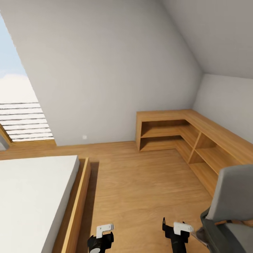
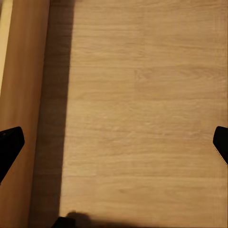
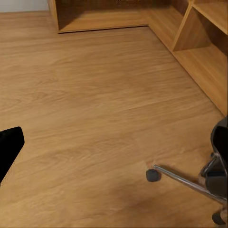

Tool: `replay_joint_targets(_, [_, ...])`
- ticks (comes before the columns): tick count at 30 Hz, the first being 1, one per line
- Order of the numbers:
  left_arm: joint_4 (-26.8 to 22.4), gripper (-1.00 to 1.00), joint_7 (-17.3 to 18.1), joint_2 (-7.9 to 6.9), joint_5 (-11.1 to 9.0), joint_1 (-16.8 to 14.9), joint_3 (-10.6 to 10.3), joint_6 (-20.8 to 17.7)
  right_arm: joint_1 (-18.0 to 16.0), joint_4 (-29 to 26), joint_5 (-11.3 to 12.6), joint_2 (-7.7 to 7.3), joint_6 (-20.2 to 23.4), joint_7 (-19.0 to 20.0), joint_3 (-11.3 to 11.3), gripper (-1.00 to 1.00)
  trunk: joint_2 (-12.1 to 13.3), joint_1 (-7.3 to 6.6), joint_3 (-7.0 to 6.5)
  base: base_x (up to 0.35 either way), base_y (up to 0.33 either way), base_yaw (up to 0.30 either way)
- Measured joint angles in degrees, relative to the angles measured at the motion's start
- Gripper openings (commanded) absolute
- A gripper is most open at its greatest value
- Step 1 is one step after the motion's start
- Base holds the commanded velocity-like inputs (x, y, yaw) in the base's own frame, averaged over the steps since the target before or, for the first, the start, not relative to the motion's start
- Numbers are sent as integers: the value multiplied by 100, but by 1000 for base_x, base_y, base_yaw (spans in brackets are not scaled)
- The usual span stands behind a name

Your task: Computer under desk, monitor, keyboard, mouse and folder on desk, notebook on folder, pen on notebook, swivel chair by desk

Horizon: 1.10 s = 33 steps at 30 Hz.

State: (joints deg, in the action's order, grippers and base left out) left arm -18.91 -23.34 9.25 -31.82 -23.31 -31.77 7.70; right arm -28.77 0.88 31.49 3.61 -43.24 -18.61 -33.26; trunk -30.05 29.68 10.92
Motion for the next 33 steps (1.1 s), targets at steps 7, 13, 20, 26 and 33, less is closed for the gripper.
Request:
replay_joint_targets(7, [39,100,0,0,-1,-1,0,0,0,0,1,5,5,0,0,100,0,0,0,330,0,0])
replay_joint_targets(13, [80,100,2,0,0,-1,0,1,0,2,1,5,11,0,0,100,0,0,0,330,0,0])
replay_joint_targets(20, [90,100,1,-2,0,0,0,1,0,2,1,3,17,4,0,100,0,0,0,330,0,0])
replay_joint_targets(26, [93,100,0,-7,-1,1,6,5,0,8,1,-9,21,1,8,100,0,0,0,330,0,0])
replay_joint_targets(33, [105,100,-1,-14,-8,1,19,30,0,17,35,-46,18,0,29,100,0,0,0,330,0,0])
